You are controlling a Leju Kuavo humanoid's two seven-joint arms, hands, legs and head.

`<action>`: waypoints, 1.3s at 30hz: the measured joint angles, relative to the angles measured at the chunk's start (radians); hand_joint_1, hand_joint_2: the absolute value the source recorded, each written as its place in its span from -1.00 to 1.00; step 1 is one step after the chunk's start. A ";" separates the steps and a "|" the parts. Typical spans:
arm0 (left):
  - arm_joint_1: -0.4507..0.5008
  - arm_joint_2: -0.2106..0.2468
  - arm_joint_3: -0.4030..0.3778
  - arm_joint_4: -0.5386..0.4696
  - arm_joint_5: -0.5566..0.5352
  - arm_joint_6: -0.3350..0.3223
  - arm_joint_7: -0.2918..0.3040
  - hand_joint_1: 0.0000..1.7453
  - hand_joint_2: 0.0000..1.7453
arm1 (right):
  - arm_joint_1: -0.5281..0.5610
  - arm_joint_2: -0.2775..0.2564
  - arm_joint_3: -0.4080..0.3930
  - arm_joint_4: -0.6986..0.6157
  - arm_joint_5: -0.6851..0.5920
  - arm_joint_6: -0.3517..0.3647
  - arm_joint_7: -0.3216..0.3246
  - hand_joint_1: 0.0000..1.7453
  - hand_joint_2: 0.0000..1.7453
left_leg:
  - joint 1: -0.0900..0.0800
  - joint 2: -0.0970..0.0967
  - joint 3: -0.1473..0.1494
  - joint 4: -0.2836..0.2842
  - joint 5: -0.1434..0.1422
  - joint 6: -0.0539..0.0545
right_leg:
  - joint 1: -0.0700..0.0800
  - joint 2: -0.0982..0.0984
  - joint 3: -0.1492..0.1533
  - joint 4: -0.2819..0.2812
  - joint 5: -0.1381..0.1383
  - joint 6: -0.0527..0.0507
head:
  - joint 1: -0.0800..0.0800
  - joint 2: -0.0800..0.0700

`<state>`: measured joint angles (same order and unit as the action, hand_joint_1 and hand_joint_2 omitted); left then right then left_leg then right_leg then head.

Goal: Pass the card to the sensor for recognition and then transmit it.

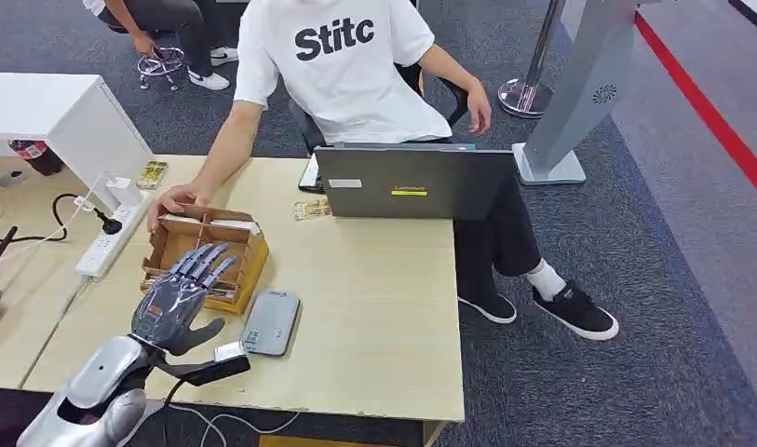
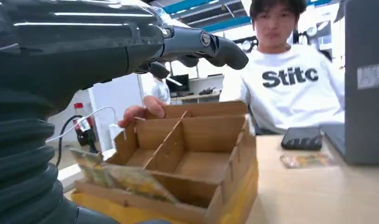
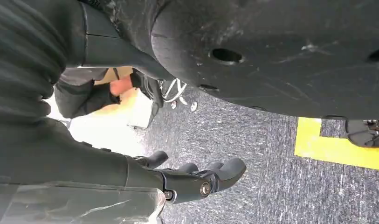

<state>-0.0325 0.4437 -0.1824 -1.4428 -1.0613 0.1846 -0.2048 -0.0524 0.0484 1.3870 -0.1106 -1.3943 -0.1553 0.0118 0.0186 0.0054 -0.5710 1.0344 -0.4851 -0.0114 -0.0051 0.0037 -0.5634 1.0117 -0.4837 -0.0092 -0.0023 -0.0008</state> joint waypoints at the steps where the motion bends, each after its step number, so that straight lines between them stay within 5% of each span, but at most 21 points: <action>1: 0.004 0.012 0.000 -0.002 -0.004 -0.016 0.008 -1.00 1.00 | 0.000 0.000 0.000 0.000 -0.001 0.000 0.000 -1.00 1.00 | 0.000 0.000 0.000 0.000 0.000 0.000 | 0.000 0.000 0.000 0.000 0.000 0.000 | 0.000 0.000; 13: 0.011 0.054 0.000 -0.006 -0.043 -0.047 0.041 -1.00 1.00 | 0.000 0.000 0.000 0.000 -0.003 0.000 0.000 -1.00 1.00 | 0.001 0.000 0.000 0.000 0.000 0.000 | 0.001 0.000 0.000 0.000 0.000 0.000 | 0.000 0.000; 18: 0.003 0.119 0.000 0.007 -0.112 -0.069 0.103 -1.00 1.00 | 0.000 0.000 0.000 0.000 -0.008 0.000 0.002 -1.00 1.00 | 0.001 0.000 0.000 0.000 0.000 -0.001 | 0.001 0.000 0.000 0.000 0.000 0.000 | 0.000 0.000; 39: -0.059 0.051 -0.002 0.110 -0.140 0.025 0.103 -1.00 1.00 | -0.001 0.000 0.000 0.000 -0.018 0.000 0.015 -1.00 1.00 | 0.001 0.000 0.000 0.000 0.001 -0.001 | 0.001 0.000 0.000 0.000 0.000 0.000 | 0.000 0.000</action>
<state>-0.0919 0.4952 -0.1846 -1.3325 -1.2009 0.2098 -0.1015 -0.0539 0.0488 1.3870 -0.1106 -1.4118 -0.1556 0.0271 0.0197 0.0053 -0.5710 1.0345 -0.4844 -0.0124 -0.0039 0.0035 -0.5636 1.0116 -0.4834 -0.0096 -0.0023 -0.0008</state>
